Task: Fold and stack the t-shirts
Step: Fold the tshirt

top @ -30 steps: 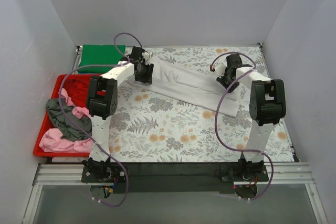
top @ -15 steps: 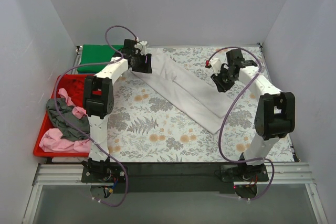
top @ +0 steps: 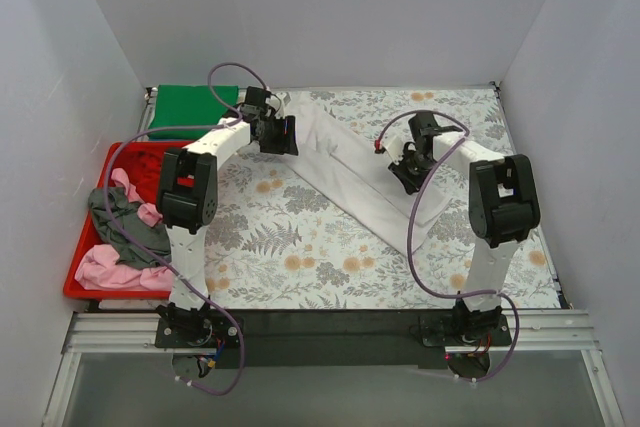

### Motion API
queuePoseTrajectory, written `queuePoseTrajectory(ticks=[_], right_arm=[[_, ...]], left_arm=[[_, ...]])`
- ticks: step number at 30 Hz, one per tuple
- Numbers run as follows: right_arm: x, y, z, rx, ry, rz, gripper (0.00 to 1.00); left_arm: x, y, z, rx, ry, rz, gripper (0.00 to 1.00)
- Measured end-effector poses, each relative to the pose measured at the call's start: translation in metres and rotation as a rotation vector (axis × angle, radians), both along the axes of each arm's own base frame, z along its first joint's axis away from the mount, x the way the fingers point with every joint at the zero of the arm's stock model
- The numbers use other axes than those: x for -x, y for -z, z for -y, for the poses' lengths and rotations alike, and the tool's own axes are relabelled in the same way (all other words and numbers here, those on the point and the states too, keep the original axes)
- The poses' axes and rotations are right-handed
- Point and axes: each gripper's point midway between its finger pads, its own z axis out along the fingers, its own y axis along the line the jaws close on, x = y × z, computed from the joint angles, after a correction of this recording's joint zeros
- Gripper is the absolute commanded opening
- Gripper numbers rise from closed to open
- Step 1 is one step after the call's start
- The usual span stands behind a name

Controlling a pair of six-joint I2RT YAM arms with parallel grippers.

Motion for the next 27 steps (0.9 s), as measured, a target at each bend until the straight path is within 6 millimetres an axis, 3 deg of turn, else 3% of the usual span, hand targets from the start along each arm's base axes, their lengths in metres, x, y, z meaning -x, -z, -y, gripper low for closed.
queuePoseTrajectory(ticks=[2,5,13,16,18,21,24,27], right_arm=[[0.010,0.000,0.000,0.022,-0.021,0.014,0.24],[0.043,0.002,-0.011,0.054,-0.106,0.014,0.24],[0.191,-0.005,-0.113,-0.082,-0.499,-0.208,0.35],[0.216,-0.015,-0.125,-0.152,-0.516,-0.303,0.35],[0.210,-0.029,-0.133,-0.202,-0.491,-0.315,0.35],[0.171,-0.054,-0.144,-0.279,-0.414,-0.256,0.32],[0.102,-0.070,-0.142,-0.311,-0.271,-0.168,0.29],[0.021,-0.076,-0.129,-0.333,-0.097,-0.066,0.28]], left_arm=[[-0.001,0.000,-0.002,-0.004,-0.010,0.000,0.49],[-0.004,0.001,-0.005,-0.017,-0.024,0.000,0.49],[-0.033,0.021,0.001,-0.033,-0.018,0.000,0.47],[-0.056,0.026,0.007,-0.035,0.000,0.027,0.44],[-0.078,0.028,0.013,-0.033,0.010,0.061,0.43],[-0.112,0.026,0.021,-0.026,0.015,0.141,0.41],[-0.133,0.024,0.024,-0.019,-0.004,0.205,0.45],[-0.134,0.022,0.025,0.007,-0.021,0.213,0.50]])
